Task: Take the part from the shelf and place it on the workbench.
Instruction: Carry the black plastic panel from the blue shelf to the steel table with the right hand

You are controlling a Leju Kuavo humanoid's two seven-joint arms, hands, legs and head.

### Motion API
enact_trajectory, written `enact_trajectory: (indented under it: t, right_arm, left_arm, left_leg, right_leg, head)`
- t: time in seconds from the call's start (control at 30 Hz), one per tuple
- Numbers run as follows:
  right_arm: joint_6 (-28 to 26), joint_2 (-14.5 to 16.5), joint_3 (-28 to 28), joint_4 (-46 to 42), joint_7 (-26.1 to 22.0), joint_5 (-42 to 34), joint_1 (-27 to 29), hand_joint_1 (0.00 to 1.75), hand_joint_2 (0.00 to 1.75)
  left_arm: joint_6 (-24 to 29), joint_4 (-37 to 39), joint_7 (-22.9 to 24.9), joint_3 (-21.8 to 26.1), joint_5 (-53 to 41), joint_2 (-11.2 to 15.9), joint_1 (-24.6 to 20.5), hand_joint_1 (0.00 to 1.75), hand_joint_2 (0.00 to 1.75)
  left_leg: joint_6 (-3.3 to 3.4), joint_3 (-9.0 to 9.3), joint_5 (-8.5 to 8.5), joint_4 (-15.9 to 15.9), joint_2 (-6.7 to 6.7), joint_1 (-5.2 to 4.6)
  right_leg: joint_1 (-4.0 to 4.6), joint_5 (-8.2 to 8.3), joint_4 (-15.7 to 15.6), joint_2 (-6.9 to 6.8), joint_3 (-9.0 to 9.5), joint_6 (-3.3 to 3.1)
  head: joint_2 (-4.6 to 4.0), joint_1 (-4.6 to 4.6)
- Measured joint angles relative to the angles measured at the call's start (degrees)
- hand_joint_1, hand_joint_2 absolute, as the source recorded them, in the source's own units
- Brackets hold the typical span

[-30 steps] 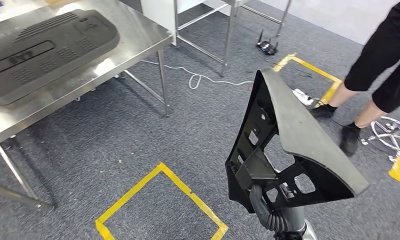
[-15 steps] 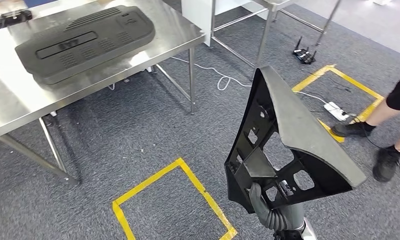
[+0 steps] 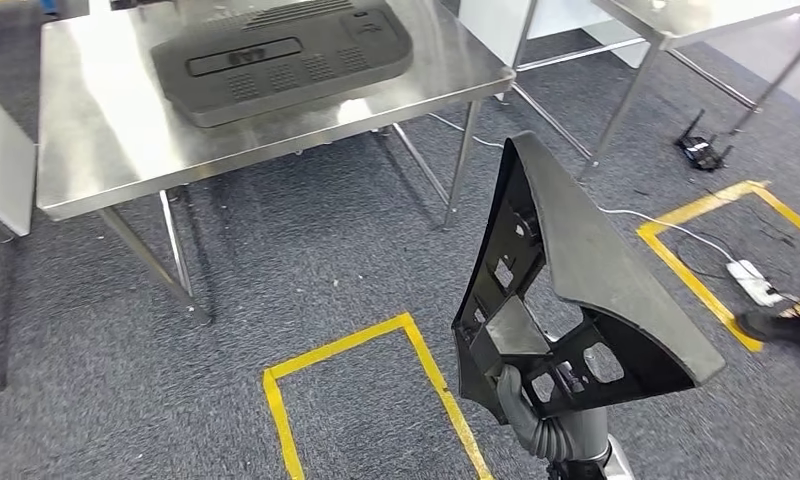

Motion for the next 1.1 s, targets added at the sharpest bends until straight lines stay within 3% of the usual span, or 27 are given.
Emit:
enact_trajectory:
  t: [0.03, 0.1, 0.3, 0.37, 0.43, 0.5, 0.53, 0.6, 0.67, 0.73, 0.87, 1.1]
  right_arm:
    - [0.07, 0.0, -0.01, 0.01, 0.01, 0.02, -0.03, 1.75, 1.75]
    - [0.24, 0.01, -0.01, 0.03, 0.06, 0.06, -0.11, 1.75, 1.75]
    - [0.4, 0.07, 0.03, 0.06, 0.27, 0.02, -0.19, 1.75, 1.75]
    - [0.46, 0.34, -0.01, 0.07, 0.6, -0.61, -0.12, 1.75, 1.75]
    - [0.52, 0.63, -0.09, 0.11, 0.83, -1.27, -0.02, 1.75, 1.75]
    - [0.6, 0.71, -0.12, 0.22, 0.97, -1.39, 0.02, 1.75, 1.75]
    - [0.63, 0.76, -0.12, 0.27, 1.03, -1.43, 0.02, 1.75, 1.75]
    - [0.68, 0.88, -0.12, 0.34, 1.1, -1.45, 0.01, 1.75, 1.75]
    - [0.68, 0.98, -0.14, 0.38, 1.12, -1.47, 0.02, 1.75, 1.75]
    - [0.68, 1.01, -0.16, 0.4, 1.14, -1.49, 0.11, 1.75, 1.75]
    - [0.56, 1.05, -0.19, 0.41, 1.18, -1.48, 0.24, 1.75, 1.75]
    - [0.4, 1.26, -0.2, 0.41, 1.46, -1.69, 0.27, 1.75, 1.75]
  left_arm:
    - [0.0, -0.01, 0.01, 0.0, 0.0, -0.03, 0.02, 0.0, 1.75]
    - [0.0, -0.02, -0.02, 0.0, 0.0, -0.05, 0.03, 0.0, 1.75]
    - [-0.01, -0.01, -0.06, 0.01, 0.0, -0.04, 0.25, 0.0, 1.75]
    - [-0.03, 0.01, -0.06, 0.12, 0.01, -0.07, 0.45, 0.0, 1.75]
    - [-0.08, 0.02, -0.06, 0.23, 0.02, -0.16, 0.45, 0.0, 1.75]
    - [-0.31, 0.02, -0.07, 0.25, 0.01, -0.27, 0.43, 0.0, 1.75]
    - [-0.47, 0.02, -0.08, 0.26, 0.0, -0.3, 0.46, 0.0, 1.75]
    - [-0.75, 0.01, -0.11, 0.26, -0.03, -0.31, 0.48, 0.0, 1.75]
    - [-0.86, 0.01, -0.2, 0.26, -0.07, -0.4, 0.42, 0.0, 1.75]
    - [-1.04, 0.02, -0.29, 0.25, -0.07, -0.63, 0.39, 0.0, 1.75]
    - [-1.64, 0.01, -0.57, 0.27, -0.07, -0.75, 0.46, 0.0, 1.75]
    - [-2.18, 0.02, -1.04, 0.28, -0.15, -0.74, 0.45, 0.0, 1.75]
  left_leg:
    - [-0.29, -0.06, 0.2, 0.05, -0.72, 0.0]
    - [-0.84, -0.23, 0.53, 0.11, -1.74, -0.11]
    - [-1.59, -0.32, 0.98, -0.38, -2.25, -0.15]
    - [-2.35, -2.02, -1.6, 3.36, 0.85, -0.14]
    - [-2.96, -5.24, -6.09, 11.35, 4.29, -0.17]
    - [-3.1, -6.21, -7.35, 15.18, 4.61, -0.12]
    - [-3.09, -5.09, -6.46, 13.88, 4.66, -0.1]
    - [-2.89, -0.7, -3.72, 6.83, 4.95, -0.04]
    - [-2.48, 2.35, -2.5, 1.05, 5.16, -0.11]
    - [-2.16, 2.66, -2.49, -0.26, 5.07, -0.27]
    - [-1.92, 2.52, -2.4, -0.26, 4.86, -0.5]
    - [-1.43, 2.38, -2.3, -0.23, 4.89, -0.68]
  right_leg:
    - [-0.16, 1.46, -4.01, 1.08, 1.85, 0.29]
    - [-0.32, 3.2, -9.1, 2.61, 4.08, 0.07]
    - [0.0, 3.63, -9.74, 2.6, 4.12, -0.81]
    - [-0.05, 4.36, -9.93, 1.57, 4.2, -2.07]
    - [-0.13, 4.98, -10.11, 0.11, 4.27, -3.07]
    - [0.04, 4.97, -10.09, -0.7, 4.24, -3.06]
    - [0.06, 4.96, -10.08, -0.96, 4.28, -3.05]
    - [0.11, 4.86, -10.01, -1.29, 4.38, -2.95]
    - [0.52, 4.65, -9.73, -1.51, 4.17, -2.64]
    - [0.85, 4.62, -9.68, -1.63, 3.86, -2.55]
    - [0.72, 4.8, -10.33, -1.69, 3.66, -2.5]
    - [0.6, 5.2, -10.59, -1.7, 3.33, -1.85]
  head:
    - [0.0, 0.02]
    - [0.0, 0.07]
    - [0.0, 0.03]
    - [0.0, -0.35]
    - [0.01, -0.72]
    - [0.01, -0.73]
    - [0.0, -0.73]
    - [0.01, -0.73]
    - [0.01, -0.69]
    - [0.01, -0.68]
    - [0.01, -0.67]
    - [0.01, -0.7]
